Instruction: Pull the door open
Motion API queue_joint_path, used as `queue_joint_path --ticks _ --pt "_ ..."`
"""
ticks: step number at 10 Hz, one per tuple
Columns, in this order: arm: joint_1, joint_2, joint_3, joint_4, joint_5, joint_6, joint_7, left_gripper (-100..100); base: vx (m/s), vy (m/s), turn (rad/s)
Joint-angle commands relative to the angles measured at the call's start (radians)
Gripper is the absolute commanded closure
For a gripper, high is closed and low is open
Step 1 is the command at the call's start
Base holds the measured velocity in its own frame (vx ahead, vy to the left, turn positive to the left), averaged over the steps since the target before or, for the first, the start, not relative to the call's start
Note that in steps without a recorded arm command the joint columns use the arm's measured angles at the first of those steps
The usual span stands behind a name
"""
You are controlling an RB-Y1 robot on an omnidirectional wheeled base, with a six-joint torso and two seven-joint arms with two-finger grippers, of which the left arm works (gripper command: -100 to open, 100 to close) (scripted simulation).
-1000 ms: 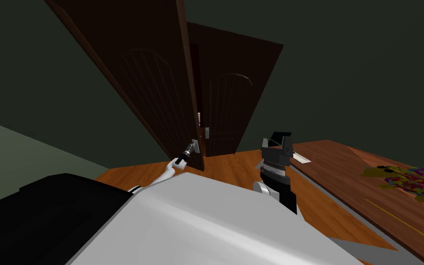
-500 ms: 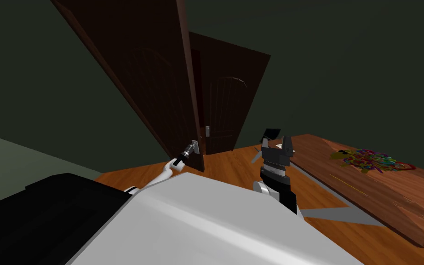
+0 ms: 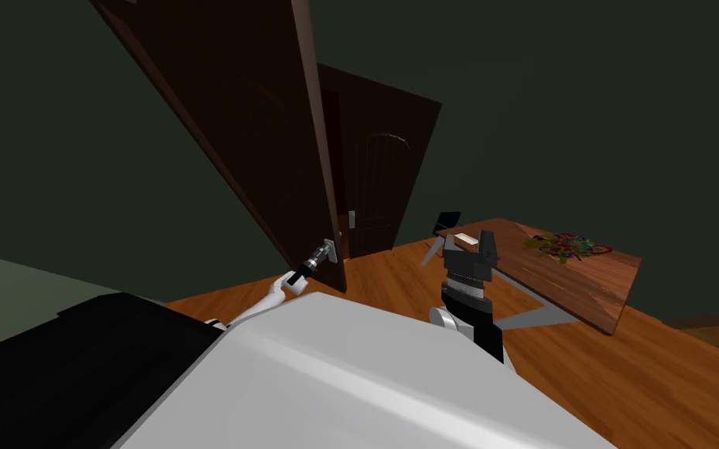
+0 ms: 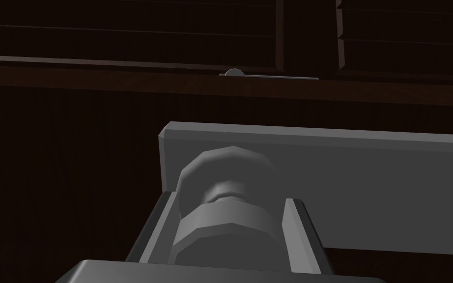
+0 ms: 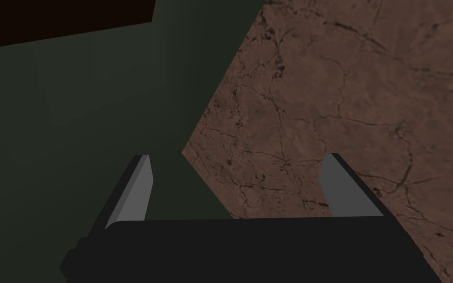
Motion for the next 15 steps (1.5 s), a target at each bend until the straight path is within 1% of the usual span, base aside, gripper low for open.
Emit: queue_joint_path --ticks 1,2,3,4,5,7,8,11,12,13,14,15 --pt "0.019 0.025 -0.011 -0.016 0.002 -0.016 0.017 100 -0.187 0.106 -0.099" --pt "0.031 0.041 -0.021 -0.022 0.003 -0.031 0.028 100 -0.210 0.110 -0.121" --pt "0.026 0.029 -0.017 -0.023 0.001 -0.017 0.018 100 -0.103 0.051 -0.033" --pt "0.042 0.050 -0.029 -0.024 0.001 -0.042 0.033 100 -0.145 0.075 -0.119" --pt "0.046 0.056 -0.032 -0.024 0.001 -0.050 0.037 100 -0.196 0.101 -0.132" --pt "0.063 0.085 -0.045 -0.025 0.002 -0.086 0.056 100 -0.174 0.103 -0.129" --pt "0.068 0.092 -0.048 -0.026 0.002 -0.096 0.060 100 -0.157 0.109 -0.099" --pt "0.093 0.134 -0.066 -0.027 0.003 -0.149 0.087 100 -0.186 0.131 -0.132" --pt "0.099 0.144 -0.071 -0.028 0.003 -0.161 0.093 100 -0.161 0.086 -0.088" --pt "0.096 0.136 -0.072 -0.030 0.002 -0.149 0.089 100 -0.074 0.032 -0.012" --pt "0.104 0.148 -0.079 -0.023 0.001 -0.169 0.097 100 -0.132 0.068 -0.101" --pt "0.107 0.155 -0.082 -0.020 0.001 -0.181 0.102 100 -0.192 0.105 -0.169"
